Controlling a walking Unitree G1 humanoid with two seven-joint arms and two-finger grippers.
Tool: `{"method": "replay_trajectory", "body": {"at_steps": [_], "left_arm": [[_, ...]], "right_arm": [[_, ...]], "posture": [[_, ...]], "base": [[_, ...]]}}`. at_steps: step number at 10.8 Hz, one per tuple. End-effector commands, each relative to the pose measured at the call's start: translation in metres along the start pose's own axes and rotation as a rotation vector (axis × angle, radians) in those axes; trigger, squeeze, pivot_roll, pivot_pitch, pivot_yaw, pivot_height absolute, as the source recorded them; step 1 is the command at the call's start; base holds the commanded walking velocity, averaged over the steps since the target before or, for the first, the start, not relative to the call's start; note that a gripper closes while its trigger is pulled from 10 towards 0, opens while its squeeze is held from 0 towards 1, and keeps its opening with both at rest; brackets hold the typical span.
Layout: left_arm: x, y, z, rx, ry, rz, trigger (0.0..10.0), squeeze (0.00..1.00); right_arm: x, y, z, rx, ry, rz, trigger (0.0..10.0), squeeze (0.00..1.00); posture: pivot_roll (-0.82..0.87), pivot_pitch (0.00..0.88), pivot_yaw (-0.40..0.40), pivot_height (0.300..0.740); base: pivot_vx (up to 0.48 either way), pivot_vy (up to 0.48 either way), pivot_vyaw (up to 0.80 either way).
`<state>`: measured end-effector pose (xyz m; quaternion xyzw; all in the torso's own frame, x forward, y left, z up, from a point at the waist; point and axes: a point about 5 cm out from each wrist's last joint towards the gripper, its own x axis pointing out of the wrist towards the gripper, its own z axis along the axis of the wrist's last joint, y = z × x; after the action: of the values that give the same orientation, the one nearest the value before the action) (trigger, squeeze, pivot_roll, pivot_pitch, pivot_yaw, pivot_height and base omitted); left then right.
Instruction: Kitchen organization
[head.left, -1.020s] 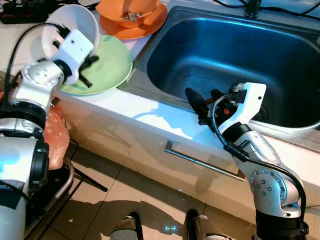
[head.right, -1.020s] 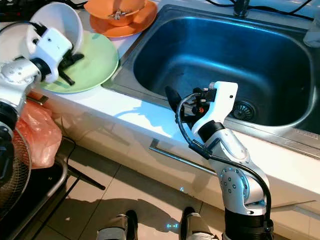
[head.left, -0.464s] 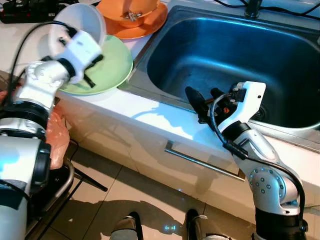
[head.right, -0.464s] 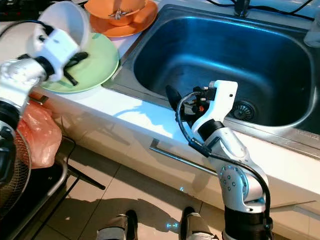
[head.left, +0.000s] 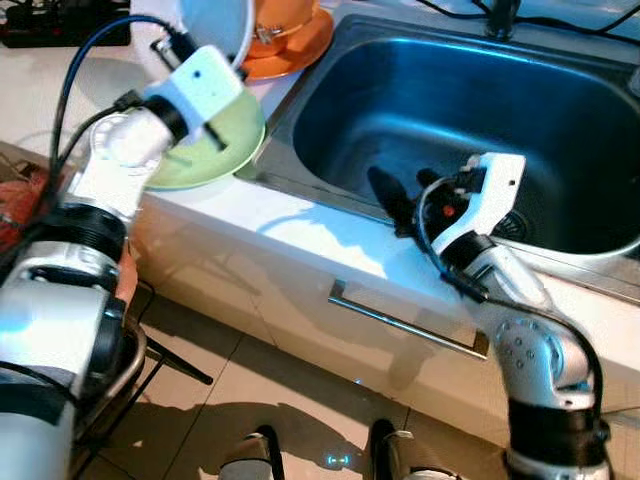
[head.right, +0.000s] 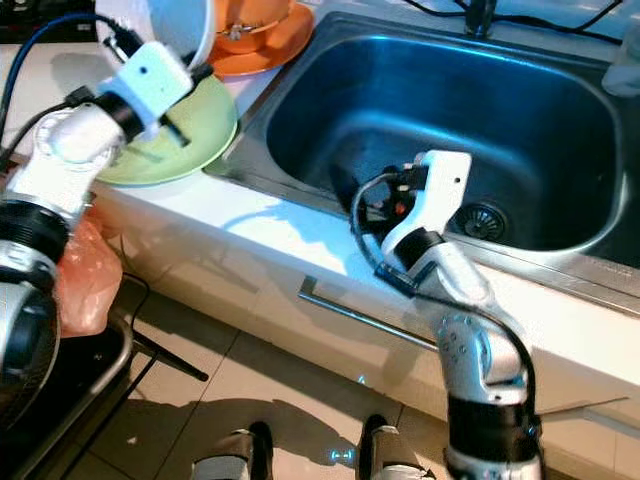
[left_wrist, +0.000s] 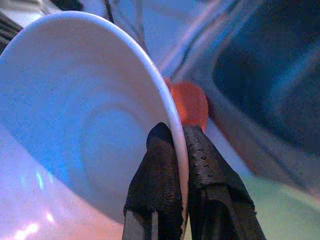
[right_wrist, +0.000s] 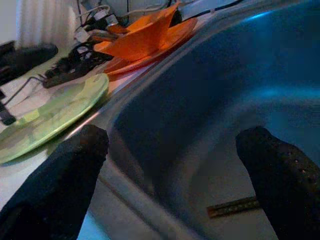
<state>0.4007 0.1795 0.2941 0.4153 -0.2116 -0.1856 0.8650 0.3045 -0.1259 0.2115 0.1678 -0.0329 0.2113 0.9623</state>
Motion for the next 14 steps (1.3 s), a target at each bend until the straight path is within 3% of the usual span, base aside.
{"method": "replay_trajectory", "body": {"at_steps": [1, 2, 3, 4, 6, 8, 9, 12, 14], "left_arm": [[0.000, 0.004, 0.007, 0.003, -0.052, 0.055, 0.0, 0.00], [0.002, -0.007, 0.008, -0.021, -0.067, 0.065, 0.0, 0.00], [0.003, -0.037, 0.007, -0.049, -0.091, 0.031, 0.0, 0.00], [0.004, -0.048, 0.008, -0.068, -0.099, 0.020, 0.0, 0.00], [0.014, -0.069, 0.022, -0.202, -0.136, 0.035, 0.0, 0.00], [0.022, -0.084, 0.034, -0.219, -0.167, 0.012, 0.0, 0.00], [0.024, -0.093, 0.040, -0.226, -0.182, -0.011, 0.0, 0.00], [0.024, -0.131, 0.048, -0.200, -0.200, -0.149, 0.0, 0.00], [0.025, -0.147, 0.053, -0.178, -0.199, -0.202, 0.0, 0.00]], "right_arm": [[0.000, -0.001, 0.002, -0.004, -0.014, 0.003, 10.0, 0.51], [0.001, -0.004, 0.005, -0.017, -0.023, -0.001, 10.0, 0.51], [0.004, -0.010, 0.016, -0.036, -0.053, 0.001, 10.0, 1.00], [0.006, -0.012, 0.020, -0.051, -0.065, -0.005, 10.0, 1.00], [0.011, -0.019, 0.035, -0.082, -0.107, -0.031, 10.0, 1.00], [0.017, -0.020, 0.046, -0.096, -0.138, -0.028, 10.0, 0.09], [0.019, -0.020, 0.050, -0.101, -0.148, -0.025, 10.0, 0.00], [0.030, -0.017, 0.061, -0.118, -0.174, 0.006, 10.0, 0.00], [0.031, -0.012, 0.061, -0.084, -0.155, 0.028, 10.0, 0.00]], "posture": [[-0.06, 0.174, 0.044, 0.740], [-0.06, 0.167, 0.041, 0.740], [-0.07, 0.161, 0.035, 0.740], [-0.08, 0.160, 0.033, 0.740], [-0.09, 0.152, 0.019, 0.740], [-0.10, 0.149, 0.015, 0.740], [-0.10, 0.148, 0.014, 0.740], [-0.10, 0.149, 0.011, 0.740], [-0.11, 0.148, 0.008, 0.740]], "base": [[0.000, 0.000, 0.00], [0.000, 0.000, 0.00], [0.000, 0.000, 0.00], [0.000, 0.000, 0.00], [0.000, 0.000, 0.00], [0.000, 0.000, 0.00], [0.000, 0.000, 0.00], [0.000, 0.000, 0.00], [0.000, 0.000, 0.00]]}}
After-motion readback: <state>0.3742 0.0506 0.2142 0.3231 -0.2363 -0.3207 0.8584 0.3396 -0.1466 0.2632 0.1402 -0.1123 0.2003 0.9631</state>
